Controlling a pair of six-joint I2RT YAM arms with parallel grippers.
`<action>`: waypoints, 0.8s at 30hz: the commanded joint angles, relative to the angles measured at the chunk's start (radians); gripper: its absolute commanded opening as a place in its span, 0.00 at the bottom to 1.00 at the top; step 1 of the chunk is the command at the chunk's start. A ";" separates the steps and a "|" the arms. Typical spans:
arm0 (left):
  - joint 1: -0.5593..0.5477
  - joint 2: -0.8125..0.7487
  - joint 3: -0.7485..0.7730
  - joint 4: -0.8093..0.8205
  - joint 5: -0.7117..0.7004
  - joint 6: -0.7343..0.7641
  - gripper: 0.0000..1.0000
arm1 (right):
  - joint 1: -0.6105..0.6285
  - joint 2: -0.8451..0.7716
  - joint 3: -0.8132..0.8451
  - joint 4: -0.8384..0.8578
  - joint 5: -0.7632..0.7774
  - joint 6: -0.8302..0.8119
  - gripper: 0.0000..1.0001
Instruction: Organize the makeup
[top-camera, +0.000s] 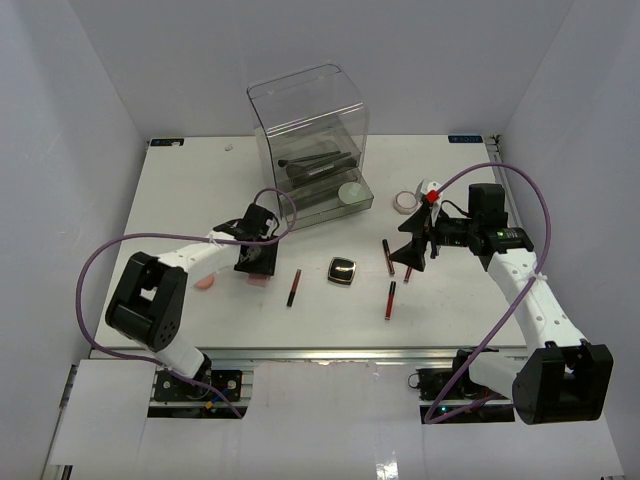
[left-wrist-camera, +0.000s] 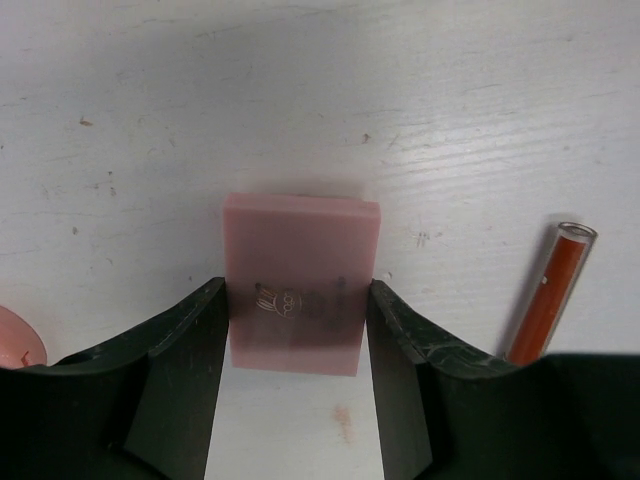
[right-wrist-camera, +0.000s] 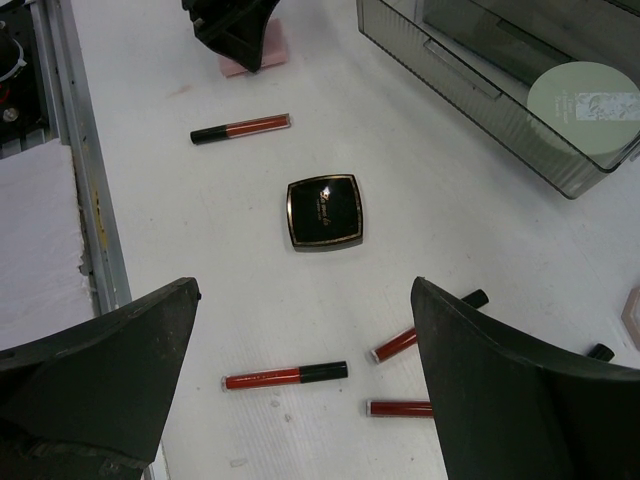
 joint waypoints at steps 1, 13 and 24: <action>-0.006 -0.186 -0.001 0.042 0.050 -0.015 0.18 | -0.008 -0.024 -0.008 -0.009 -0.030 -0.018 0.93; -0.210 -0.212 0.162 0.087 0.023 0.037 0.13 | -0.016 -0.014 -0.008 -0.007 -0.020 -0.018 0.93; -0.305 0.137 0.521 0.078 -0.215 0.670 0.16 | -0.030 -0.008 -0.011 -0.007 -0.016 -0.022 0.94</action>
